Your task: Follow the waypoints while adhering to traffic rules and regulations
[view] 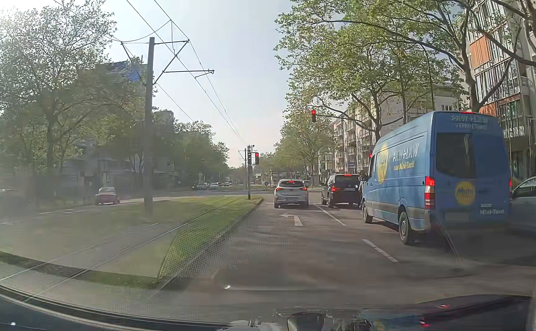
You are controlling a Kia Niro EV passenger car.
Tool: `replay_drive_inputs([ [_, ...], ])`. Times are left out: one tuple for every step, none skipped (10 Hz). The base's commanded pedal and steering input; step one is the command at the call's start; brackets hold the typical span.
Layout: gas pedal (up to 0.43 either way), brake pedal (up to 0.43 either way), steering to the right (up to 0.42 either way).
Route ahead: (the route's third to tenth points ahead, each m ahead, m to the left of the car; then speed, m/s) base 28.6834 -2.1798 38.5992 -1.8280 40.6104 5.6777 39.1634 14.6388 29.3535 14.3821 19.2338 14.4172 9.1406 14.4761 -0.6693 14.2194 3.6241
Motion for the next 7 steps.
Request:
replay_drive_inputs([
  [0.0, 0.037, 0.0],
  [0.0, 0.018, 0.0],
  [0.0, 0.006, 0.0],
  [0.0, 0.006, 0.0],
  [0.0, 0.006, -0.001],
  [0.0, 0.006, -0.001],
  [0.0, 0.0, 0.0],
])
